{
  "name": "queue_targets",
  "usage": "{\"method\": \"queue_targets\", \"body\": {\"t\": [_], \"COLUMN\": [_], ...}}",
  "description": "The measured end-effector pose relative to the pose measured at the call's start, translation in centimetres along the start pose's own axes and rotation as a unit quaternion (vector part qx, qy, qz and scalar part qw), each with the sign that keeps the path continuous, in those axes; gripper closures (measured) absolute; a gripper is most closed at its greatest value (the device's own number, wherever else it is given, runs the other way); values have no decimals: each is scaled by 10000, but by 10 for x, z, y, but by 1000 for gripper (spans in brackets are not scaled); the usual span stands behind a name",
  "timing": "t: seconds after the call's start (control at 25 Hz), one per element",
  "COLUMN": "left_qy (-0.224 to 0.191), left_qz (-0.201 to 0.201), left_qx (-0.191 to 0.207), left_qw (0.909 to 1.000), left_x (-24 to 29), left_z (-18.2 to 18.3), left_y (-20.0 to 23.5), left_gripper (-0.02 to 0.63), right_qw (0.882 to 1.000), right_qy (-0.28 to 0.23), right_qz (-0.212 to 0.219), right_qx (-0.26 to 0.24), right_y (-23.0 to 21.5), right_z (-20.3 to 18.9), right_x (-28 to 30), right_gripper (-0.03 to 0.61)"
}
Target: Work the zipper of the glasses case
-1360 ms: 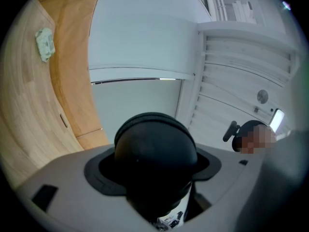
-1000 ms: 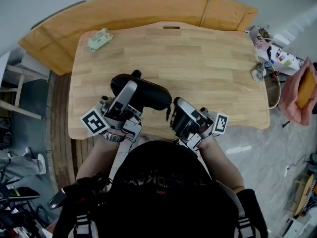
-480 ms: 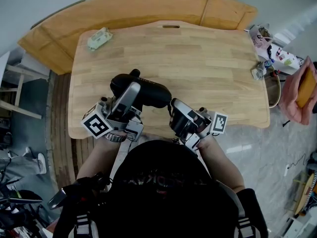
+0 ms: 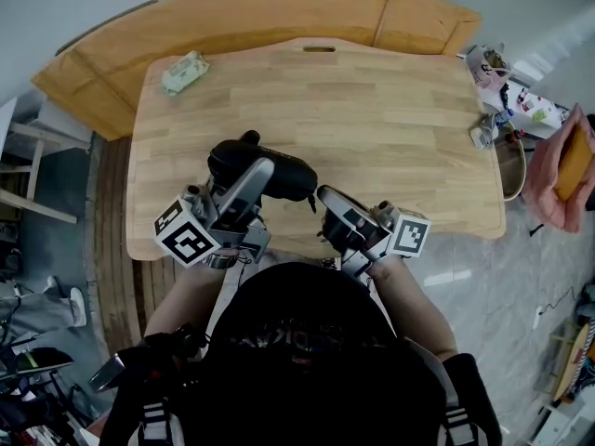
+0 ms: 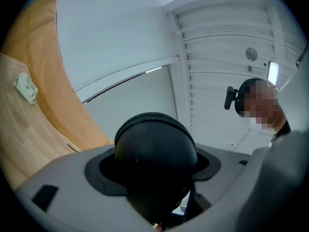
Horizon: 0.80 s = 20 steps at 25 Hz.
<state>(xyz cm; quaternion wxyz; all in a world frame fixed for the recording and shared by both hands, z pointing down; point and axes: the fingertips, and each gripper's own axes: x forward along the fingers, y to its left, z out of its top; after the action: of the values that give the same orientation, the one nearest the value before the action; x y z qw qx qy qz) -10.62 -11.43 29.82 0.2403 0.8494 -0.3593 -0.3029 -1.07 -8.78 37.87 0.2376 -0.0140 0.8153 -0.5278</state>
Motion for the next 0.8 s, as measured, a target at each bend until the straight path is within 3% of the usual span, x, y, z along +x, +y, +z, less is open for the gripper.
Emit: {"method": "queue_targets", "body": {"t": [0.28, 0.48, 0.68, 0.8], "left_qy": [482, 997, 1173, 1344], "left_qz": [204, 286, 378, 432], "left_qx": [1310, 2498, 2756, 3077], "left_qw": [9900, 9627, 9533, 9410], "left_x": [9, 16, 17, 19], "left_z": [-13, -32, -39, -46], "left_y": [-12, -20, -16, -14], "left_gripper": [258, 258, 258, 258], "right_qw": [9993, 9984, 9980, 9977], "right_qy": [145, 359, 488, 553], "right_qz": [-205, -138, -91, -52], "right_qx": [-271, -419, -402, -382], "right_y": [-3, 3, 2, 2], "right_z": [-2, -10, -15, -16], "right_x": [-3, 2, 5, 8], "right_gripper": [563, 563, 563, 563]}}
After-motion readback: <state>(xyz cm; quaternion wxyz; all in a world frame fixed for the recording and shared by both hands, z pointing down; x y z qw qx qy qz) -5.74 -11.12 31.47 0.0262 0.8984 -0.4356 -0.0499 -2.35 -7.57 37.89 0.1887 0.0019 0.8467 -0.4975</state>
